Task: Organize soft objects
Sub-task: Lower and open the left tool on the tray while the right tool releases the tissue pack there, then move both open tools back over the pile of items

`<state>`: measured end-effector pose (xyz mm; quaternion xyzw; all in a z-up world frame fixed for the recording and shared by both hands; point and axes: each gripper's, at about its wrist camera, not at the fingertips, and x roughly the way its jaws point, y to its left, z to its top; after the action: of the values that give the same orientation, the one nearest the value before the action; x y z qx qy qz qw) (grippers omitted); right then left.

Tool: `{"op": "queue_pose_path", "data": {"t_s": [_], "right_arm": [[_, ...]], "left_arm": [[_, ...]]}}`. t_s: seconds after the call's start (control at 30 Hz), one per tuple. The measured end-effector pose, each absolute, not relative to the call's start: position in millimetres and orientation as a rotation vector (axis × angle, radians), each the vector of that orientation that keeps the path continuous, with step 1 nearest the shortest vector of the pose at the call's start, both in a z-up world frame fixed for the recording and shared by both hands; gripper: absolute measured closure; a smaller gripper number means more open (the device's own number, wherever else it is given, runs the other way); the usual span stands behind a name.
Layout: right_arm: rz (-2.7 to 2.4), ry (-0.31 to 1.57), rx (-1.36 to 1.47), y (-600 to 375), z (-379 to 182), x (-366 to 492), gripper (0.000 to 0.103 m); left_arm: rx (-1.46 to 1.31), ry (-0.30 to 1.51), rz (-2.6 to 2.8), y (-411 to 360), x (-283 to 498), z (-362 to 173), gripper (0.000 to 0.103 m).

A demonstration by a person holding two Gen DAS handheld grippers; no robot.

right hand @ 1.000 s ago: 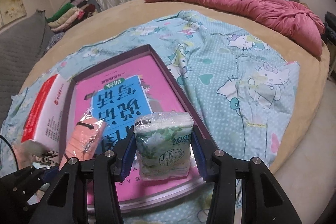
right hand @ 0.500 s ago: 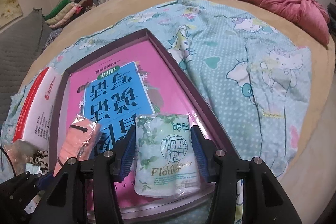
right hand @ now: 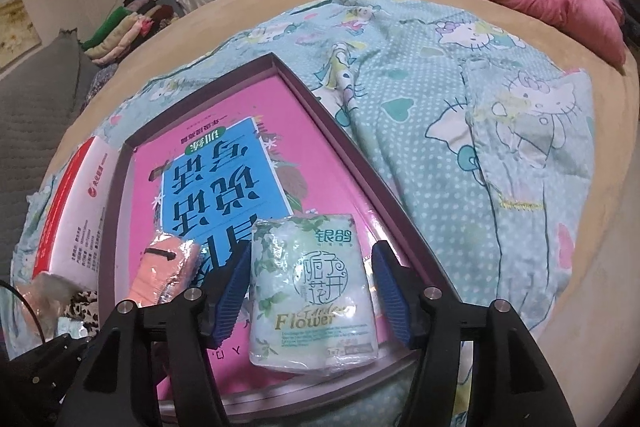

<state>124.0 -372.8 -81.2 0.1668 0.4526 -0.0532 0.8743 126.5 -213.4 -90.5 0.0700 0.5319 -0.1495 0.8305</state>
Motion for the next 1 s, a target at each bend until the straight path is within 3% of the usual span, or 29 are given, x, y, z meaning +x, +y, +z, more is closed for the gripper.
{"op": "queue_pose_path", "data": {"t_s": [0.33, 0.5, 0.63, 0.7, 1.0], "right_arm": [[-0.118, 0.922, 0.357, -376.0, -74.9, 115.9, 0.03], [-0.11, 0.921, 0.376, -378.5, -73.8, 112.2, 0.027], [-0.128, 0.901, 0.366, -380.0, -66.9, 107.2, 0.027], [-0.141, 0.873, 0.373, -382.6, -59.6, 102.5, 0.026], [-0.135, 0.758, 0.365, -375.0, -22.8, 86.2, 0.023]], "left_arm": [[0.118, 1.12, -0.337, -208.0, 125.5, -83.2, 0.057], [0.139, 1.097, -0.327, -210.0, 122.4, -77.3, 0.042], [0.14, 1.071, -0.322, -206.7, 117.6, -68.4, 0.039], [0.141, 1.053, -0.319, -204.6, 114.4, -61.6, 0.032], [0.143, 0.996, -0.288, -186.8, 102.7, -34.2, 0.021]]}}
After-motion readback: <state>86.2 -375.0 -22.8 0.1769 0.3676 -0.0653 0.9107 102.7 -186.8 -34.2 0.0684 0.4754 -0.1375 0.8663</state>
